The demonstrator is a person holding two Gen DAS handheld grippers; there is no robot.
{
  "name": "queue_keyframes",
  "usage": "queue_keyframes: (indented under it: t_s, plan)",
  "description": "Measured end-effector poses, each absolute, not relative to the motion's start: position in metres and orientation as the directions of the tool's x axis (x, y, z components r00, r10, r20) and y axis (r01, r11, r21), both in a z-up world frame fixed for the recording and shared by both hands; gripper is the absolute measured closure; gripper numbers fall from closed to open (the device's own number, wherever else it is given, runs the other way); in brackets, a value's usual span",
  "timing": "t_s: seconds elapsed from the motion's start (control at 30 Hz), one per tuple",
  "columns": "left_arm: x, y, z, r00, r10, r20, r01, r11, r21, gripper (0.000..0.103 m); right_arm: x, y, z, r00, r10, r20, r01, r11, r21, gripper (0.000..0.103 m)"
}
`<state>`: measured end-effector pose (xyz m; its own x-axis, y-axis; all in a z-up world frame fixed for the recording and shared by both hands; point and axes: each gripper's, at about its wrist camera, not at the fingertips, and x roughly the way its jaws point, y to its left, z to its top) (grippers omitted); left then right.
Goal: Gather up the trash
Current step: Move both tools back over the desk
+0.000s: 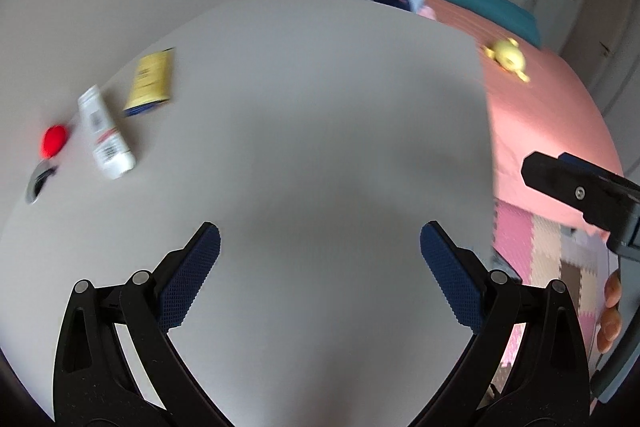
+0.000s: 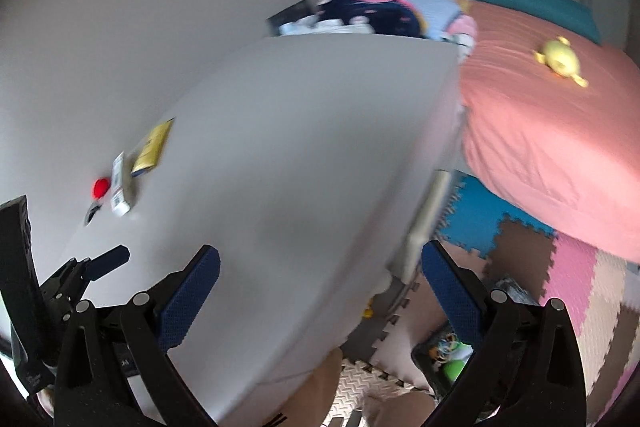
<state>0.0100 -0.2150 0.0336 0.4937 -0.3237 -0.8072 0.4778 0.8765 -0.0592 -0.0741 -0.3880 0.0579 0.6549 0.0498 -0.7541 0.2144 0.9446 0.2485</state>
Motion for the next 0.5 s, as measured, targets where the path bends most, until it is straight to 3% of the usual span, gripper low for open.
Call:
queue_keyframes:
  t_s: [0.37, 0.5]
  plan:
    - [0.044, -0.109, 0.035, 0.561, -0.223, -0.797, 0.300, 0.952, -0.055, 0.006, -0.014, -0.301, 0.053, 0.611, 0.135, -0.780, 0.083, 0.969, 0.233, 0.003]
    - [0.057, -0.072, 0.032, 0.574, -0.184, -0.798, 0.230, 0.971, -0.058, 0.006, 0.003, -0.270, 0.053, 0.602, 0.151, -0.784, 0.033, 0.976, 0.213, 0.011]
